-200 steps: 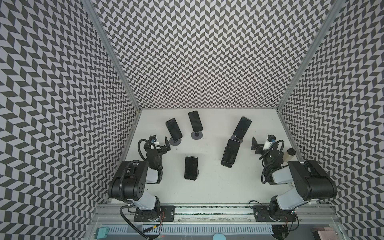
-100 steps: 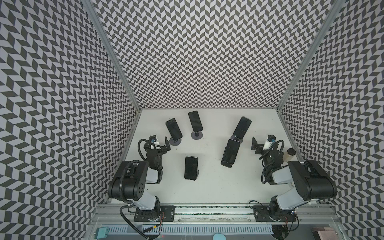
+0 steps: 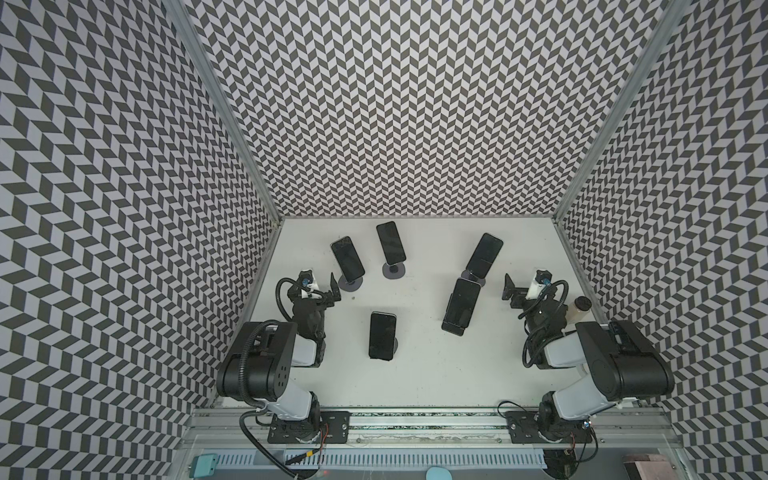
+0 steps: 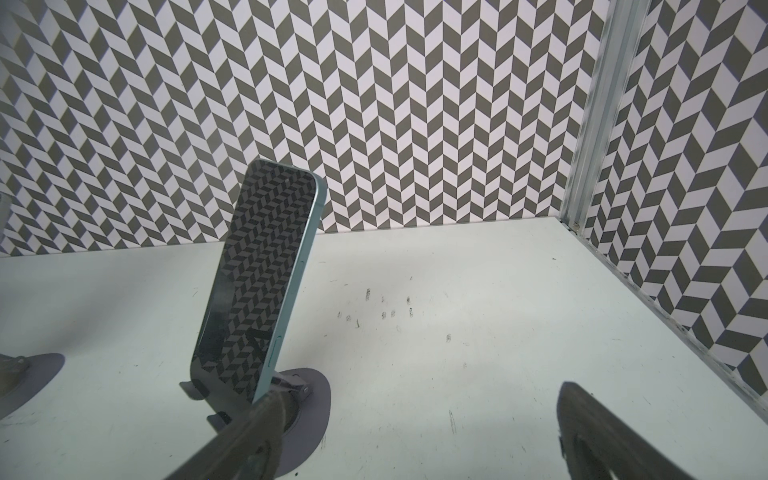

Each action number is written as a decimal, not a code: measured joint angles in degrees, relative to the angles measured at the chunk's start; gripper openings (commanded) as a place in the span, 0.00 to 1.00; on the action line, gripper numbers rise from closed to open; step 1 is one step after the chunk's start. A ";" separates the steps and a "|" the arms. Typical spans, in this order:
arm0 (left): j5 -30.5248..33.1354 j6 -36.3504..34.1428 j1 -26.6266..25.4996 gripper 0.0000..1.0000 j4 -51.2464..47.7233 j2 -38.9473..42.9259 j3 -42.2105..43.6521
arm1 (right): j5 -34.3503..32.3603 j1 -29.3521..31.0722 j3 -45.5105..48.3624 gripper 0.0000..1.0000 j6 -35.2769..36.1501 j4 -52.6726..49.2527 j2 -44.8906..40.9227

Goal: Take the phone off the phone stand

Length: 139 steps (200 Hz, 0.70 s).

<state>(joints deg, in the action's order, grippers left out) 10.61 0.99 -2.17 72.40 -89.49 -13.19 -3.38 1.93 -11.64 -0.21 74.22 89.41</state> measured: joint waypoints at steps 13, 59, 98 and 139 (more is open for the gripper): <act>-0.02 0.00 0.02 1.00 -0.22 0.31 0.00 | -0.02 0.00 0.00 0.99 -0.07 0.04 0.00; 0.00 0.07 0.07 1.00 -1.99 5.44 0.00 | -0.20 -0.24 0.35 0.99 -0.37 0.79 -0.98; 0.09 0.20 0.07 1.00 -4.90 8.28 -0.02 | -0.20 -0.24 0.15 0.99 -0.35 -1.16 -4.20; 0.26 0.28 0.07 1.00 -8.20 9.27 -0.76 | -0.26 -0.24 -0.02 0.99 -0.48 -3.48 -4.74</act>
<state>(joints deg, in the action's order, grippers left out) 10.87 1.28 -2.11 64.20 -80.23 -13.96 -3.64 1.69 -11.66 -0.69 70.74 84.66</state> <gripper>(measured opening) 0.997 0.989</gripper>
